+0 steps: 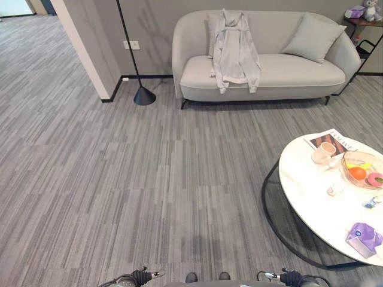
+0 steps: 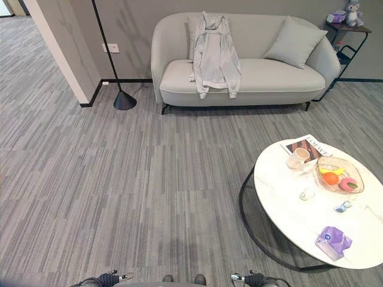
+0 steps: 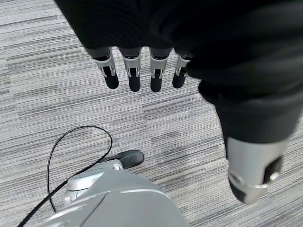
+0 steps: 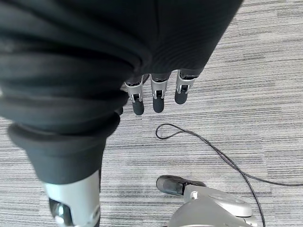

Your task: Hang the clothes on the sofa on the clothes rack.

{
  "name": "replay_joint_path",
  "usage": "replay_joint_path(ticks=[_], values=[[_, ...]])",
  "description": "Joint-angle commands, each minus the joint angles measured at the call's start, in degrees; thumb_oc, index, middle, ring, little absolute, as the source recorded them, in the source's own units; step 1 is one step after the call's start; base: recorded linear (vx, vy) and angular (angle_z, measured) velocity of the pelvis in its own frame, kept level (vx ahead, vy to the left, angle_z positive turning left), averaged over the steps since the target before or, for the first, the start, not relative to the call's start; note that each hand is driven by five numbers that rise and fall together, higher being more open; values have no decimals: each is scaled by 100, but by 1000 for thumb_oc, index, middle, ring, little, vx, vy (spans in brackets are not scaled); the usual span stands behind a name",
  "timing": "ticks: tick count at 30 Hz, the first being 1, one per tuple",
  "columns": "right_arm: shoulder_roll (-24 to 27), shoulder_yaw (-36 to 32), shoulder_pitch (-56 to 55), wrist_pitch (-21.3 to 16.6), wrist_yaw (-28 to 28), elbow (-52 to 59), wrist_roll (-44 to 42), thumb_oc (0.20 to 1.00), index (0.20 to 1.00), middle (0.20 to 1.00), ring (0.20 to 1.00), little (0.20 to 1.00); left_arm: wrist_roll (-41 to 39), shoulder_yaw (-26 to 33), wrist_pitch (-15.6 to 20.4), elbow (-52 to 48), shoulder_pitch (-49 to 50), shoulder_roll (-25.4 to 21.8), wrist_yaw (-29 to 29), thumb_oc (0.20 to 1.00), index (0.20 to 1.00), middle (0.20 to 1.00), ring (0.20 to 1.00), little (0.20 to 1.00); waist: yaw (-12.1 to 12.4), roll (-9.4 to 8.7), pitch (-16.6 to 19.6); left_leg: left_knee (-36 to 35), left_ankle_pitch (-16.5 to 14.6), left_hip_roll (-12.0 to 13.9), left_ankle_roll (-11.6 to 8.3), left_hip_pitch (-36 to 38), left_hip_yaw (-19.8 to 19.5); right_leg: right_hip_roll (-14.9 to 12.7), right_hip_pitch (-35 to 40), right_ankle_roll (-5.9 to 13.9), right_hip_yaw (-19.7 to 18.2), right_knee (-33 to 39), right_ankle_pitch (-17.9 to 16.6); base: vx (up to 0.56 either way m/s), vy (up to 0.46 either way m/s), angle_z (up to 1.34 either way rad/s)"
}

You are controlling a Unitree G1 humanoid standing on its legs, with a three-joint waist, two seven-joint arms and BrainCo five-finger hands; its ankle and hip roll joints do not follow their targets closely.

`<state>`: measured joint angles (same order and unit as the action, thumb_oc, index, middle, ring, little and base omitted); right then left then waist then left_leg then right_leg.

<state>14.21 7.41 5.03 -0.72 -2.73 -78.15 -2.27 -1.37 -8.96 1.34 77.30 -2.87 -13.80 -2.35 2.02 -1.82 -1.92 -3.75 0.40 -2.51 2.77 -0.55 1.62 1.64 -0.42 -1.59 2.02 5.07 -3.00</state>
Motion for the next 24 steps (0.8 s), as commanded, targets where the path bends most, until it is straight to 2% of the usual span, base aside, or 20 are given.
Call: replay_joint_path(ticks=[1,13,17,19,20,23,24], values=[[24,77,161,-104,-15,-45,11,1000,1000,1000,1000,1000,-145,-62,79,109,-305,-87,19,1000,1000,1000,1000,1000,112,9,126,-125,-158,180,-216,99,-694,-274,-207,262,-585,-7,-253,0,0,0],[105,-112,4,-158,-2,190,-5,1000,1000,1000,1000,1000,-239,174,80,-216,-369,-203,97,1000,1000,1000,1000,1000,109,-22,97,-125,-173,167,-200,96,-763,-227,-219,262,-647,-7,-286,6,-14,0],[172,-207,-30,-155,-3,349,-17,1000,1000,1000,1000,1000,-269,236,72,-231,-345,-207,51,1000,1000,1000,1000,1000,73,-5,87,-125,-146,210,-198,98,-767,-193,-242,253,-696,-7,-283,20,-33,-3],[186,-233,-65,-176,11,302,-19,1000,1000,1000,1000,1000,-292,271,66,-177,-337,-162,8,1000,1000,1000,1000,1000,70,15,73,-125,-28,300,-191,149,-779,-135,-231,244,-737,-7,-253,32,-85,-4],[202,-285,-110,-200,25,301,-40,1000,1000,1000,1000,1000,-330,304,61,-162,-326,-117,-35,1000,1000,1000,1000,1000,104,5,-9,-30,224,449,-195,146,-778,-86,-198,227,-805,-7,-238,-8,-136,1],[256,-282,-139,-206,52,401,-57,1000,1000,1000,1000,1000,-356,340,57,-195,-309,-92,-52,1000,1000,1000,1000,1000,150,-132,-284,1456,152,441,-227,-634,-827,-174,-172,208,-798,-25,-336,-83,-158,27],[256,-283,-139,-205,52,402,-57,1000,1000,1000,1000,1000,-356,340,57,-195,-310,-92,-52,1000,1000,1000,1000,1000,142,-126,-275,1500,132,442,-228,-669,-837,-169,-184,208,-789,-26,-337,-151,-142,54]])
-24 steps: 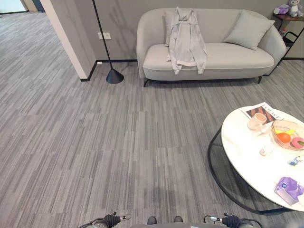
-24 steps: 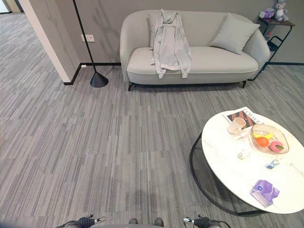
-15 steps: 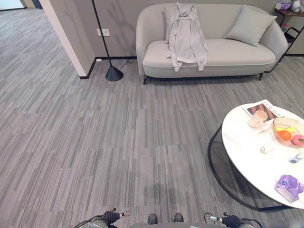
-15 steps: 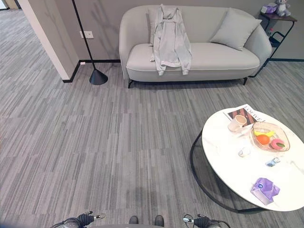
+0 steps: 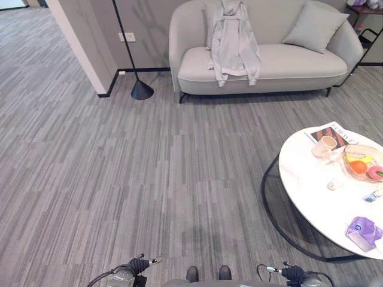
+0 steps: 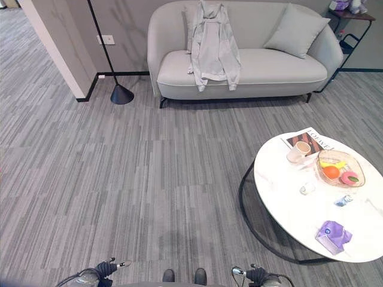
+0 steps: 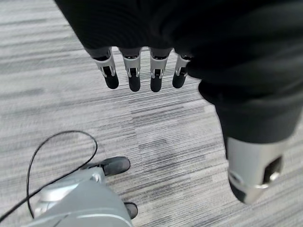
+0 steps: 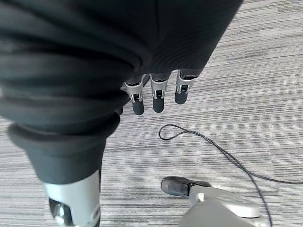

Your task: Hang the clothes on the sofa on the clothes rack.

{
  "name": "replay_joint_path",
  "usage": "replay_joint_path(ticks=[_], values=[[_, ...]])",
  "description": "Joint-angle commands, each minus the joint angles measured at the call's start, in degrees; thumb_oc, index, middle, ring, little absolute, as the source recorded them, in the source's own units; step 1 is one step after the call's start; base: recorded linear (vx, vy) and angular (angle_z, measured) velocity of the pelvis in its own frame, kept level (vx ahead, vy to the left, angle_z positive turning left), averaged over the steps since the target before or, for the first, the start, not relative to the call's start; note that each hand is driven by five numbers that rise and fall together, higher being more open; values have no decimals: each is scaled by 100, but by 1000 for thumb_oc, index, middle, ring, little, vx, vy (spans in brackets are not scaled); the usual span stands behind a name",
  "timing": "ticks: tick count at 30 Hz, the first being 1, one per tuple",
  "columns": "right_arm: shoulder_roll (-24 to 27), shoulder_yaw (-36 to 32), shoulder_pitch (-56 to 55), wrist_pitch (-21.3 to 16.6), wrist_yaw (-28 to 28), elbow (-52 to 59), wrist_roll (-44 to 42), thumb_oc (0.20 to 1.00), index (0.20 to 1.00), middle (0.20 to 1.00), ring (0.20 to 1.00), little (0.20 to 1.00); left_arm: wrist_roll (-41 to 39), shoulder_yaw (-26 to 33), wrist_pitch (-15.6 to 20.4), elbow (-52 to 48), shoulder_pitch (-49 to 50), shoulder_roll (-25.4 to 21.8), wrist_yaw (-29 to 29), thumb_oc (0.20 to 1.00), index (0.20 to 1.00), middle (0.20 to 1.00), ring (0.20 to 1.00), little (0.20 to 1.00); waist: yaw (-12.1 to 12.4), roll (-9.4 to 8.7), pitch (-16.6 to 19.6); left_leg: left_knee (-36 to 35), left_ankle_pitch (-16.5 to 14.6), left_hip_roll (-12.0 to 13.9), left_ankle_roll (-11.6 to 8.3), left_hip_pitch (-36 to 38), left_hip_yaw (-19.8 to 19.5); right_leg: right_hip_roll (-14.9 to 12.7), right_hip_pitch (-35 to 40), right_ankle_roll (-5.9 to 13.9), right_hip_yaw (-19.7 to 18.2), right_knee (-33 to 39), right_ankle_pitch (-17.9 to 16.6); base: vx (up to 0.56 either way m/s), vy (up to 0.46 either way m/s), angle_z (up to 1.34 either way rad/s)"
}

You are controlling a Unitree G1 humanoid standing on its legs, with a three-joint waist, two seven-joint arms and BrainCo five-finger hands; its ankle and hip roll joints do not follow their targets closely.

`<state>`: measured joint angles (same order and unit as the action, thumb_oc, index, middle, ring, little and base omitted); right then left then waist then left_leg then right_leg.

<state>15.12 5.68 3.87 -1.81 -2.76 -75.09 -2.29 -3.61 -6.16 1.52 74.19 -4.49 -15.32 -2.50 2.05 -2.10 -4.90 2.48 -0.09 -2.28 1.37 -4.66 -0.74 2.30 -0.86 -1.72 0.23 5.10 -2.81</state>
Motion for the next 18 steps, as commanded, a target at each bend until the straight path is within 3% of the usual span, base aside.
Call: replay_joint_path(ticks=[1,2,3,4,5,6,10,12,14,16,18], values=[[199,-128,-3,-96,85,139,-90,1000,1000,1000,1000,1000,-158,75,42,109,-176,90,-34,1000,1000,1000,1000,1000,182,-146,-163,1735,129,285,-118,-860,-678,-287,-151,217,-589,-83,-400,-110,-69,51],[200,-127,-4,-96,85,139,-90,1000,1000,1000,1000,1000,-158,75,42,109,-176,90,-34,1000,1000,1000,1000,1000,179,-144,-159,1743,125,286,-118,-870,-682,-285,-156,217,-586,-83,-400,-217,-174,29],[253,-123,49,-113,159,208,-168,1000,1000,1000,1000,1000,-343,240,29,59,-201,193,-34,1000,1000,1000,1000,1000,243,-133,-459,2811,-22,136,-50,-1516,-751,-234,-131,177,-630,-195,-496,-85,-123,8],[274,-114,88,-106,187,214,-178,1000,1000,1000,1000,1000,-417,341,38,58,-200,196,-9,1000,1000,1000,1000,1000,275,-115,-512,2869,-31,121,-30,-1577,-770,-178,-82,171,-663,-195,-461,-37,-114,-1],[270,-118,109,-96,189,197,-177,1000,1000,1000,1000,1000,-457,436,54,83,-208,209,-3,1000,1000,1000,1000,1000,323,-101,-517,2686,-10,90,-35,-1613,-767,-137,-3,182,-705,-153,-427,269,15,1],[216,-164,52,-115,157,187,-166,1000,1000,1000,1000,1000,-478,546,41,193,-159,211,-52,1000,1000,1000,1000,1000,420,-135,-428,1804,16,107,-57,-1605,-748,-83,148,214,-744,-28,-374,341,56,-5],[182,-107,117,-100,126,202,-178,1000,1000,1000,1000,1000,-223,378,4,248,-173,21,-97,1000,1000,1000,1000,1000,663,-131,-446,-374,398,98,-186,-1800,-614,23,441,218,-872,-10,-234,350,111,6],[172,-112,145,-102,128,202,-235,1000,1000,1000,1000,1000,-182,321,-8,290,-214,-42,-87,1000,1000,1000,1000,1000,727,-192,-513,-533,390,46,-207,-1930,-536,-28,584,208,-911,-10,-200,308,150,20],[129,-141,179,-104,105,91,-235,1000,1000,1000,1000,1000,-91,486,6,467,-207,-155,-57,1000,1000,1000,1000,1000,804,-207,-96,-748,558,68,-285,-1541,-626,-178,700,135,-1038,-10,-183,519,326,-38],[111,-145,203,-101,99,63,-204,1000,1000,1000,1000,1000,-63,498,30,514,-207,-206,-20,1000,1000,1000,1000,1000,818,-252,28,-748,576,36,-258,-1508,-655,-220,680,113,-1103,-10,-223,236,181,-78],[113,-64,237,-87,77,-6,-120,1000,1000,1000,1000,1000,-76,524,36,514,-143,-261,11,1000,1000,1000,1000,1000,823,-338,296,-748,558,-139,-193,-1286,-594,-478,705,102,-1097,-168,-445,430,315,-71]])
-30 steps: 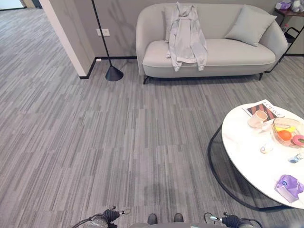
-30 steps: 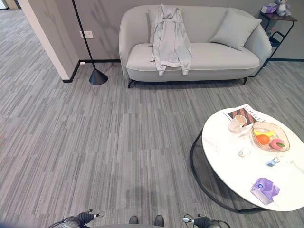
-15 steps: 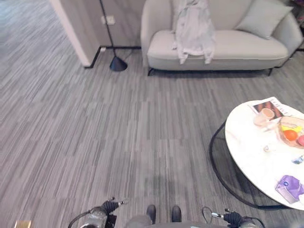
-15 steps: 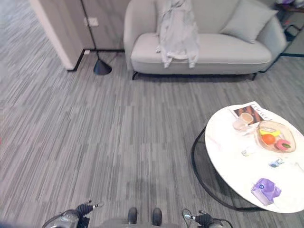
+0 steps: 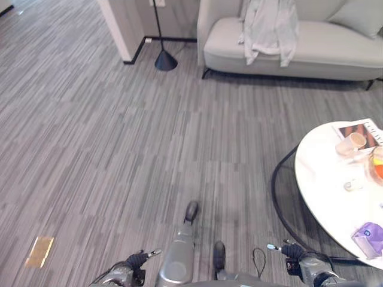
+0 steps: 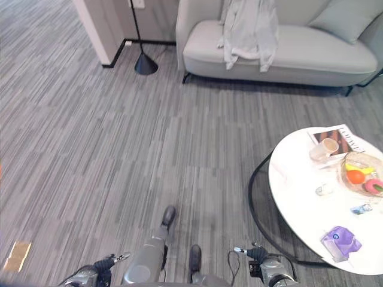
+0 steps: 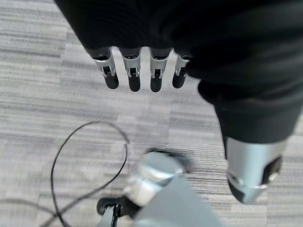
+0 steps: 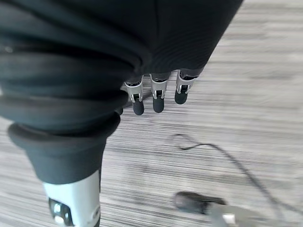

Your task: Hang the clothes on the sofa on the clothes rack.

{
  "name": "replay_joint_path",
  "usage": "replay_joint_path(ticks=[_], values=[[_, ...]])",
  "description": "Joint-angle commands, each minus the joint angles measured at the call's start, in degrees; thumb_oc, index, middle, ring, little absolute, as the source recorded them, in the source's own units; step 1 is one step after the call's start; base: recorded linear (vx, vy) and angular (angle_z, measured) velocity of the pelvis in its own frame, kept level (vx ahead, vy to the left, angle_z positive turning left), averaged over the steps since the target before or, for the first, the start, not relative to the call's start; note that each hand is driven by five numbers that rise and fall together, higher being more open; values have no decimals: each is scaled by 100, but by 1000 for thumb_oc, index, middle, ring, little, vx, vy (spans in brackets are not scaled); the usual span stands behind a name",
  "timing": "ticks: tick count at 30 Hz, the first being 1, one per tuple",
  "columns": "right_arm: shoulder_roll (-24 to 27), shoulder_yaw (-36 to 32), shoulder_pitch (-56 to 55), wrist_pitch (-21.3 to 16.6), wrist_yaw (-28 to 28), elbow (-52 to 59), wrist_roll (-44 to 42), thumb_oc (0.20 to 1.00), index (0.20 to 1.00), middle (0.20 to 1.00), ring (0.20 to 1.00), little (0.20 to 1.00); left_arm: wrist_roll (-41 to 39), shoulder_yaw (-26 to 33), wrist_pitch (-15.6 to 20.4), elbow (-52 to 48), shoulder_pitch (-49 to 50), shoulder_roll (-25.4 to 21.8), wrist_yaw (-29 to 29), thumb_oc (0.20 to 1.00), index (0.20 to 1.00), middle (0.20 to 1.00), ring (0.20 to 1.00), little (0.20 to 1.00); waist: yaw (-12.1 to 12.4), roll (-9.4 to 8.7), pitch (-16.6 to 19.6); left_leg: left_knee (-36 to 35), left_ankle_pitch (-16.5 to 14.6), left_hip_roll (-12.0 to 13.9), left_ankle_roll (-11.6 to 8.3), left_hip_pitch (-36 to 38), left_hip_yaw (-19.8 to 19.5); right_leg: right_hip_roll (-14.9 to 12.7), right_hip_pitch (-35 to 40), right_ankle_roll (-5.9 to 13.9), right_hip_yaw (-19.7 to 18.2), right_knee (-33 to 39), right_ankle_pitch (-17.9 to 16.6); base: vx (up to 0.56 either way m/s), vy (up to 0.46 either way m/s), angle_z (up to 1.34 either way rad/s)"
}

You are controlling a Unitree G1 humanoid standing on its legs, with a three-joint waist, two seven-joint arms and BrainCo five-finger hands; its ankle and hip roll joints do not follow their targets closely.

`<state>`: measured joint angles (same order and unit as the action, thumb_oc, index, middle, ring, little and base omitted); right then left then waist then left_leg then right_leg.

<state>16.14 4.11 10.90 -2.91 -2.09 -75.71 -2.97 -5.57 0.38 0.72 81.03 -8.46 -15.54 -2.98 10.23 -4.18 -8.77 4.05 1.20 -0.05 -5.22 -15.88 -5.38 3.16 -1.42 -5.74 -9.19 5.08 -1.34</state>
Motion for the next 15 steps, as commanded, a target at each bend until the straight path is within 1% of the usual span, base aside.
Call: replay_joint_path(ticks=[1,2,3,4,5,6,7,8,9,10,11,12,13,14,15], values=[[14,120,-442,43,4,2,-42,1000,1000,1000,1000,1000,111,-139,118,-174,242,-238,76,1000,1000,1000,1000,1000,-2,-110,736,-905,390,-389,476,-60,-113,-629,722,502,-139,-397,-619,361,271,-43],[14,120,-442,42,4,2,-42,1000,1000,1000,1000,1000,111,-139,118,-175,242,-239,76,1000,1000,1000,1000,1000,-1,-112,731,-905,387,-390,476,-53,-110,-631,727,502,-141,-399,-615,332,291,-10],[43,114,-412,51,1,30,-26,1000,1000,1000,1000,1000,108,-158,128,-194,241,-244,62,1000,1000,1000,1000,1000,-36,-12,800,-905,308,-417,491,217,-106,-639,610,498,-92,-1046,-627,317,308,-8],[84,118,-390,51,0,53,-31,1000,1000,1000,1000,1000,106,-191,124,-221,242,-232,66,1000,1000,1000,1000,1000,-80,92,784,-905,299,-393,490,379,-101,-579,498,489,-52,-1442,-617,315,308,-5],[85,119,-389,51,0,53,-31,1000,1000,1000,1000,1000,106,-191,124,-221,242,-231,67,1000,1000,1000,1000,1000,-79,92,775,-905,296,-394,490,387,-99,-580,501,489,-54,-1453,-609,193,243,-20],[137,145,-334,48,-2,121,-23,1000,1000,1000,1000,1000,84,-219,133,-272,238,-213,71,1000,1000,1000,1000,1000,-131,263,707,-905,301,-298,475,587,-53,-527,270,462,86,-1987,-576,160,214,-29],[168,159,-272,37,8,165,-23,1000,1000,1000,1000,1000,64,-231,137,-305,225,-197,72,1000,1000,1000,1000,1000,-158,394,597,-905,287,-205,462,819,-30,-460,32,427,174,-2509,-522,235,302,-33],[192,182,-242,48,11,218,-17,1000,1000,1000,1000,1000,56,-258,149,-304,221,-192,82,1000,1000,1000,1000,1000,-200,498,505,-905,243,-144,449,1007,20,-431,-109,422,260,-2769,-467,316,315,-30],[186,236,-210,43,5,249,5,1000,1000,1000,1000,1000,51,-287,161,-293,252,-160,92,1000,1000,1000,1000,1000,-260,624,408,-905,224,-64,408,1297,96,-476,-360,427,469,-2950,-438,342,262,-34],[203,252,-224,45,7,252,17,1000,1000,1000,1000,1000,47,-290,178,-284,255,-155,93,1000,1000,1000,1000,1000,-289,607,398,-905,196,-89,404,1396,129,-506,-392,488,542,-2675,-448,269,173,-39],[202,253,-224,45,7,253,16,1000,1000,1000,1000,1000,47,-290,179,-284,256,-156,93,1000,1000,1000,1000,1000,-297,607,374,-905,190,-94,405,1424,123,-512,-360,488,548,-2675,-438,216,73,-27],[221,277,-236,48,15,253,20,1000,1000,1000,1000,1000,39,-310,186,-295,265,-141,101,1000,1000,1000,1000,1000,-357,599,358,-905,156,-126,402,1539,153,-520,-447,555,644,-2228,-467,429,98,4],[220,293,-311,78,6,213,28,1000,1000,1000,1000,1000,49,-404,185,-330,311,-156,79,1000,1000,1000,1000,1000,-553,572,295,-905,35,-205,470,1826,147,-442,-688,642,750,-1064,-469,528,119,15],[203,301,-335,83,0,177,29,1000,1000,1000,1000,1000,52,-459,181,-339,298,-165,62,1000,1000,1000,1000,1000,-658,556,250,-905,-7,-233,508,1935,124,-345,-976,670,758,-708,-483,490,97,13],[192,327,-351,92,0,141,35,1000,1000,1000,1000,1000,50,-492,187,-340,283,-171,60,1000,1000,1000,1000,1000,-748,569,173,-905,-62,-236,531,2075,99,-264,-1101,692,815,-450,-494,296,58,1]])
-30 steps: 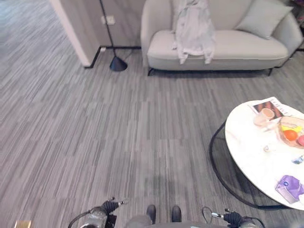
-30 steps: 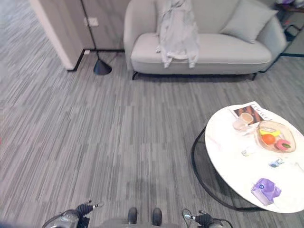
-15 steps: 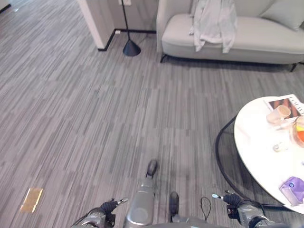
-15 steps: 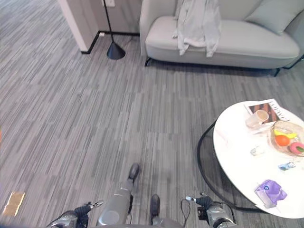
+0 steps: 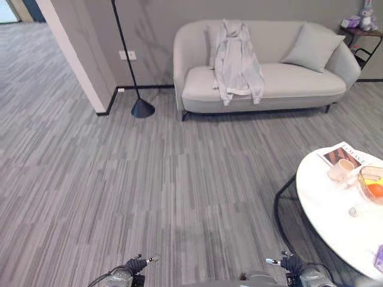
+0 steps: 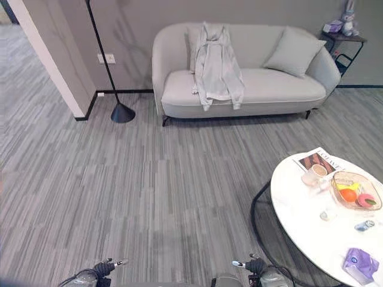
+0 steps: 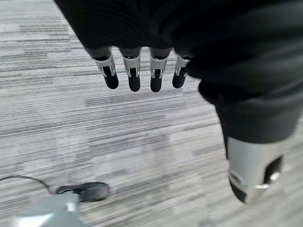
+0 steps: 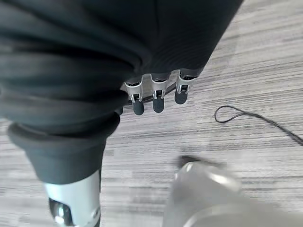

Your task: Hang the clothes on the sofa on the clothes rack.

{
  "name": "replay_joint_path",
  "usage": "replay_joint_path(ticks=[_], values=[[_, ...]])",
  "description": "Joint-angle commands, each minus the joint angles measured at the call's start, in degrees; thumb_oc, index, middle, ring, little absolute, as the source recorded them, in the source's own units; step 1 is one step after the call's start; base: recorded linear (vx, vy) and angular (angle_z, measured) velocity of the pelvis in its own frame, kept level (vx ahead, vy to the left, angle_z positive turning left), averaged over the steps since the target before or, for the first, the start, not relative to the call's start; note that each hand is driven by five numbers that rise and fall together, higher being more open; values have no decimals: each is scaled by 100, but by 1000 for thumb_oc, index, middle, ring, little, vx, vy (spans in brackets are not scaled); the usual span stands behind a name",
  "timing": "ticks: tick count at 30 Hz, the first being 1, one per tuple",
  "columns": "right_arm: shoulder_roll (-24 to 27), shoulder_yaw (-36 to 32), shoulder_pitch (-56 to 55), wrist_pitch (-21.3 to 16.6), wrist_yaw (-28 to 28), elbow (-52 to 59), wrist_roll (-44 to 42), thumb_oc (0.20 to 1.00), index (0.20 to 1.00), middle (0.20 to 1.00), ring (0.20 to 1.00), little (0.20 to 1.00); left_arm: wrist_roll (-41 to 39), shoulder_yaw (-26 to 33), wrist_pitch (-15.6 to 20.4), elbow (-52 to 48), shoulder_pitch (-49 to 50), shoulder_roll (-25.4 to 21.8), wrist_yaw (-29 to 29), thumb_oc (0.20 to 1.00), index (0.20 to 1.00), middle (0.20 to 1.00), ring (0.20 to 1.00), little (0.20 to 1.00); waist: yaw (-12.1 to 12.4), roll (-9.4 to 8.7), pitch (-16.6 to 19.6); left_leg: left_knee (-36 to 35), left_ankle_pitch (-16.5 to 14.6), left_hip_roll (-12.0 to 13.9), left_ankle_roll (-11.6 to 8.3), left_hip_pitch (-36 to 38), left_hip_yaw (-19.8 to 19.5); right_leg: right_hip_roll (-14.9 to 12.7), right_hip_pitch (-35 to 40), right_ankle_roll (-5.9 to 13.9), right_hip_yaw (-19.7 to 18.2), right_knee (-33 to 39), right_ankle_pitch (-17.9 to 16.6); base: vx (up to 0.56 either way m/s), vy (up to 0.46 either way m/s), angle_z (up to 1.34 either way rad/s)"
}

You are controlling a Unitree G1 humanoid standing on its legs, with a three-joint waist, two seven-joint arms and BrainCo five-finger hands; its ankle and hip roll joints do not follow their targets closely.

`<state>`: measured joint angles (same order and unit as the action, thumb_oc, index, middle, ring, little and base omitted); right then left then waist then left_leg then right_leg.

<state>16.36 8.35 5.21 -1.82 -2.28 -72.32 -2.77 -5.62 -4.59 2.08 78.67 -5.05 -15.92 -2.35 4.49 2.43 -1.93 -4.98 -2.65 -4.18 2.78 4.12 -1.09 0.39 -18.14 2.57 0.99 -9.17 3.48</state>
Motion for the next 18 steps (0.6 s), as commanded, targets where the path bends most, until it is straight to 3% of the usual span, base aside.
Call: replay_joint_path(ticks=[1,6,10,13,15,17,18], values=[[172,-67,210,-8,19,-245,25,1000,1000,1000,1000,1000,48,-22,57,-98,-70,-149,11,1000,1000,1000,1000,1000,-256,-81,-577,-2,288,175,-242,228,-339,112,302,-105,-98,1213,-1028,304,52,17],[135,18,217,21,-55,-482,130,1000,1000,1000,1000,1000,-22,-165,96,6,-94,-181,15,1000,1000,1000,1000,1000,-500,-42,-736,-2,106,271,-272,743,-378,379,-449,-65,461,1417,-973,302,13,45],[173,46,143,11,-50,-593,159,1000,1000,1000,1000,1000,70,-302,54,39,-85,-126,3,1000,1000,1000,1000,1000,-541,-58,-456,-2,114,289,-188,735,-409,508,-305,-68,444,1417,-995,311,-90,24],[226,-7,80,-5,-30,-634,168,1000,1000,1000,1000,1000,92,-368,51,38,-99,-68,-32,1000,1000,1000,1000,1000,-631,-19,-268,-2,292,537,-156,867,-508,555,-130,-7,252,1417,-1203,422,-185,45],[296,-59,-3,-30,-28,-570,137,1000,1000,1000,1000,1000,143,-427,50,13,-12,-17,-55,1000,1000,1000,1000,1000,-636,33,-62,40,653,843,-123,1055,-395,570,134,-30,161,1417,-1261,474,-196,74],[352,-72,-36,-36,-20,-505,126,1000,1000,1000,1000,1000,171,-447,19,-59,52,22,-93,1000,1000,1000,1000,1000,-609,-66,17,922,657,918,-126,853,-262,489,494,-44,158,1417,-1234,335,-183,20],[354,-72,-38,-36,-20,-504,126,1000,1000,1000,1000,1000,171,-447,19,-61,54,24,-93,1000,1000,1000,1000,1000,-610,-57,13,953,634,925,-127,844,-264,496,499,-45,162,1417,-1232,266,-179,15]])
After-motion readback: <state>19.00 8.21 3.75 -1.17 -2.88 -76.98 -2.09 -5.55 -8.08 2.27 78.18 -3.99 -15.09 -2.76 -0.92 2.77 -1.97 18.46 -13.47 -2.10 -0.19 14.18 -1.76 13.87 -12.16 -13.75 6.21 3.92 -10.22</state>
